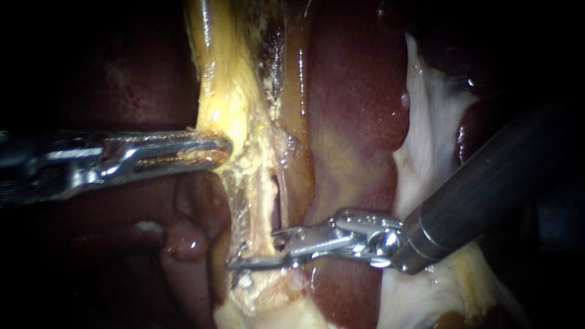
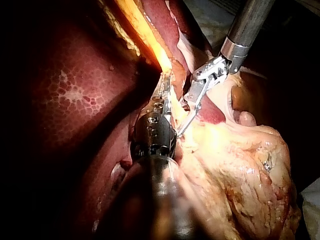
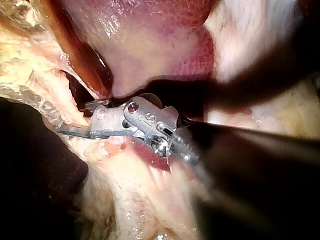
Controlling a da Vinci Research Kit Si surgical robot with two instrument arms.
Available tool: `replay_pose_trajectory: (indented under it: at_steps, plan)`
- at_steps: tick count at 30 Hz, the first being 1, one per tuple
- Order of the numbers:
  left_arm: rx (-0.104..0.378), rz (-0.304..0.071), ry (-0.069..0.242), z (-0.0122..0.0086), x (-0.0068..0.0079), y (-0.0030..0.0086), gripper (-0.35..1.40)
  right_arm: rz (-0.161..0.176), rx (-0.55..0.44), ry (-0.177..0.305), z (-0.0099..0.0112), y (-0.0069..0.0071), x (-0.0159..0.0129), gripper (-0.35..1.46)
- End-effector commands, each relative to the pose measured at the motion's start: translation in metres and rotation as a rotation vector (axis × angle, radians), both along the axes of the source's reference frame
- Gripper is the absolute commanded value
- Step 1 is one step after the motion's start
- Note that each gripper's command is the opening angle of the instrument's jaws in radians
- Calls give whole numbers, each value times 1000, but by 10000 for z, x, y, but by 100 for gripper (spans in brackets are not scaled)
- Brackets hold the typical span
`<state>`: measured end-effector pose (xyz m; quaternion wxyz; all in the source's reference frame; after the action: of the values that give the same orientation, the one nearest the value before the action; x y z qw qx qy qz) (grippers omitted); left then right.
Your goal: Going back first clip left tube
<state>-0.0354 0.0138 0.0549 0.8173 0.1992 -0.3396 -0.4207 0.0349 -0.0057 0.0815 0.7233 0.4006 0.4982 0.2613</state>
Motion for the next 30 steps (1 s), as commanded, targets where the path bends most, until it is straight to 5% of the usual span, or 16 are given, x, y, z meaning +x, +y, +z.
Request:
replay_pose_trajectory:
  at_steps: [1,5,9,12,22,30]
  plan:
    - [-1,-1,0,0,0,0,-35,1,0,0,0,0,0,-35]
    - [-1,0,0,0,0,0,-35,1,0,0,-1,0,-1,-35]
    - [-3,-1,1,3,2,2,-35,5,-20,35,-3,3,-1,32]
    - [-3,0,1,4,4,3,-35,6,-93,75,-6,8,-1,54]
    - [-6,-2,4,7,7,4,-35,-10,-295,149,-21,22,-24,60]
    - [-7,-2,5,11,11,6,-35,-10,-431,204,-56,45,-65,60]
